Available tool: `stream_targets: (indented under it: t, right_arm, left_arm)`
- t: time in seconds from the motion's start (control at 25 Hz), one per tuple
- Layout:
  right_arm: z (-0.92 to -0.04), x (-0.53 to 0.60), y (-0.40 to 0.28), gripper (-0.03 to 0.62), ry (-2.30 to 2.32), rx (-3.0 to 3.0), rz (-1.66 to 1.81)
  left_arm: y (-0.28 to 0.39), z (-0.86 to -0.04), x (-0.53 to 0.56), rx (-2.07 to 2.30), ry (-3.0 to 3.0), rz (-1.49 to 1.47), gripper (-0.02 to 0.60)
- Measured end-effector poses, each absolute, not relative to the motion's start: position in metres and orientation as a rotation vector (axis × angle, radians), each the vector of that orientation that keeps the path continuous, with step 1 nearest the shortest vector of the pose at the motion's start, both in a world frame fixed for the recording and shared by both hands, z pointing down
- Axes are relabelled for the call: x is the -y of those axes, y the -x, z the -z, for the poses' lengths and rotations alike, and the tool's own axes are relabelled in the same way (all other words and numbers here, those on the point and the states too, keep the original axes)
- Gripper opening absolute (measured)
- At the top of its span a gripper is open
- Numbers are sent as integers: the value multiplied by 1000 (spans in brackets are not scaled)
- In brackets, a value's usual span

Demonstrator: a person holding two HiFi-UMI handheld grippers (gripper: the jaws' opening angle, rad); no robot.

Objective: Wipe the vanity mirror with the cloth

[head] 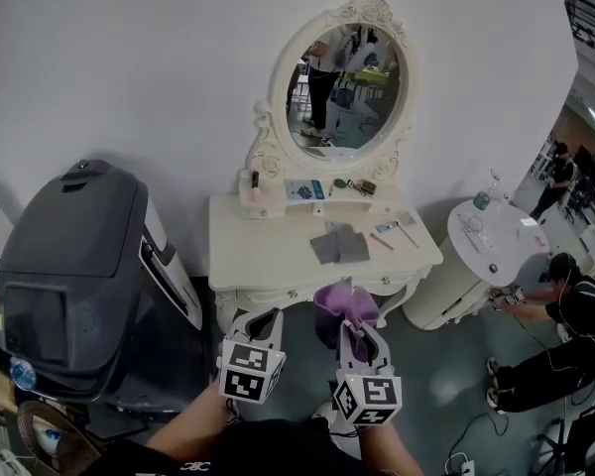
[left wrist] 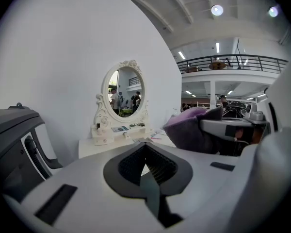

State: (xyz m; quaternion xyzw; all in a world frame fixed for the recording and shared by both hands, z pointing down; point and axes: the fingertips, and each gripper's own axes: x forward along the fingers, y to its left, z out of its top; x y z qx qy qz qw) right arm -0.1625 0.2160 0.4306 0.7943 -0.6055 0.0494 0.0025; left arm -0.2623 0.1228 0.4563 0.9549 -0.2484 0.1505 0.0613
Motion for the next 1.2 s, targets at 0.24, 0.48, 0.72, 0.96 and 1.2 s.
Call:
stream_targets:
  t: [0.24,0.48,0.72,0.96,1.2]
  right_arm:
    - [-433,-220,155,57,-2519,1886,-165]
    - [-449,-225,132,57,-2537,1868,-220]
    - [-457,-225,73,57,-2588,1864,-261]
    - [-451,-230,-8,57,-2602,1897,-279]
    - [-457,-244,-74,57,-2576,1903,-289]
  left_arm:
    - [258,-463,-124,729,-2880,-480,2]
    - [226,-474,-125,693,-2880,-530,2]
    - [166,-479,-124,672,-2909,-585,2]
    - [81,-474,-136,641,-2933,-609,2]
    - [6,-484,-154,613,-2935,-656,2]
